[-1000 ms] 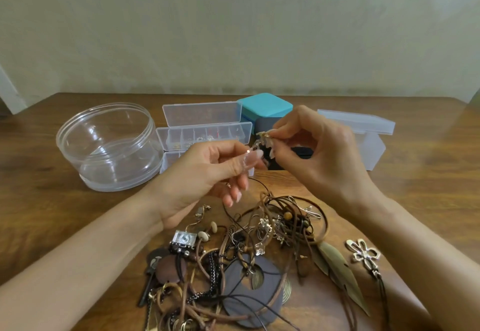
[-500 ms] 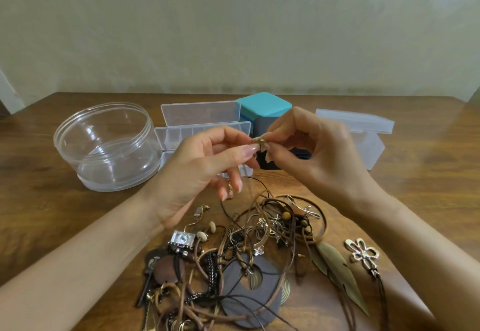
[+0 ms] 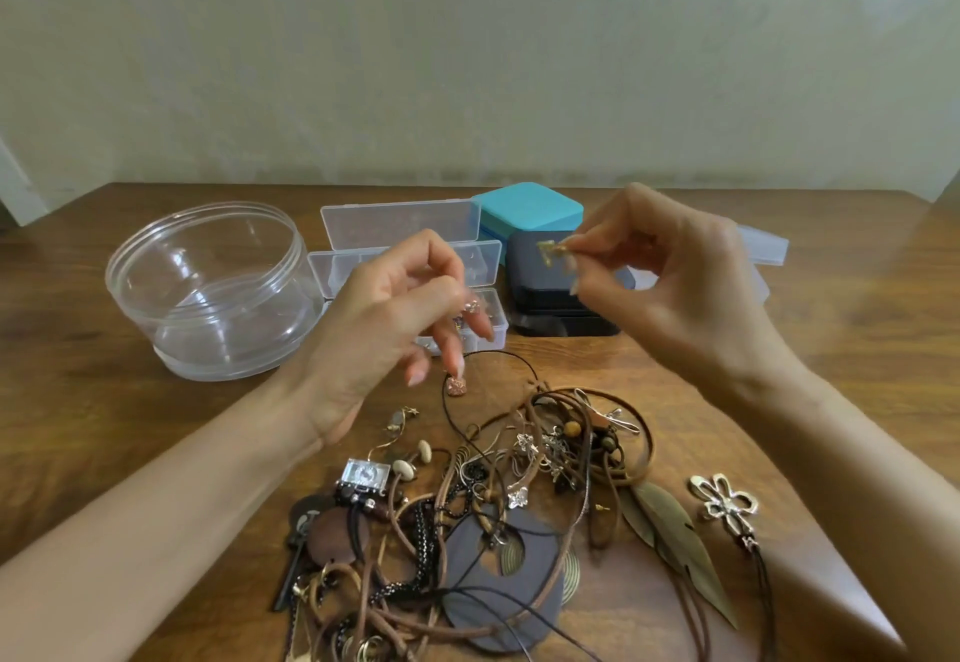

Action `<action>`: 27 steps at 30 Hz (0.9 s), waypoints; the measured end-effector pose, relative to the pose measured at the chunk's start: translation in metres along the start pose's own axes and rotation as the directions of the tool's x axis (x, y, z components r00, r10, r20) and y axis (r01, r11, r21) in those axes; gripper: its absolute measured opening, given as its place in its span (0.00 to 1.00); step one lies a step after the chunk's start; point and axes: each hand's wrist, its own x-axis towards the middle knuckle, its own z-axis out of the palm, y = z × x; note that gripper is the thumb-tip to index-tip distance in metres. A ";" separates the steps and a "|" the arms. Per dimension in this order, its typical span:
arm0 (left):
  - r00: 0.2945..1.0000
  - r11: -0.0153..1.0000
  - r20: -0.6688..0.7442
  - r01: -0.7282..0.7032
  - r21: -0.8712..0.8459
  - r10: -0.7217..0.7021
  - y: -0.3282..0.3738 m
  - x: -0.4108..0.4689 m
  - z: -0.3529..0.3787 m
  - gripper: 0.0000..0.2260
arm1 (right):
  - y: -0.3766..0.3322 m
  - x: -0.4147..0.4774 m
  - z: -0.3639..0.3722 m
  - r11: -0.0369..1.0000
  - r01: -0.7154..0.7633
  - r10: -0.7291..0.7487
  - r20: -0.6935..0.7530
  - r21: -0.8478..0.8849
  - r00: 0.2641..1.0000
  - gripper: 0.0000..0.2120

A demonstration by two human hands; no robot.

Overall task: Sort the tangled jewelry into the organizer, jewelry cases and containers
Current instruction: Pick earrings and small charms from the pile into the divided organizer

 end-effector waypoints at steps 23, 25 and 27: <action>0.959 0.625 -0.182 0.005 0.781 0.219 -0.009 0.011 -0.024 0.03 | -0.003 -0.005 0.008 0.968 -0.215 0.189 0.188 0.130 0.964 0.10; 0.992 0.493 -0.098 0.047 0.869 0.079 -0.014 0.010 -0.022 0.03 | 0.000 -0.006 0.012 0.969 -0.232 0.209 0.210 0.090 0.955 0.08; 0.998 0.453 -0.031 0.054 0.890 -0.057 -0.017 0.008 -0.016 0.05 | 0.003 -0.008 0.017 0.962 -0.268 0.249 0.232 0.054 0.940 0.07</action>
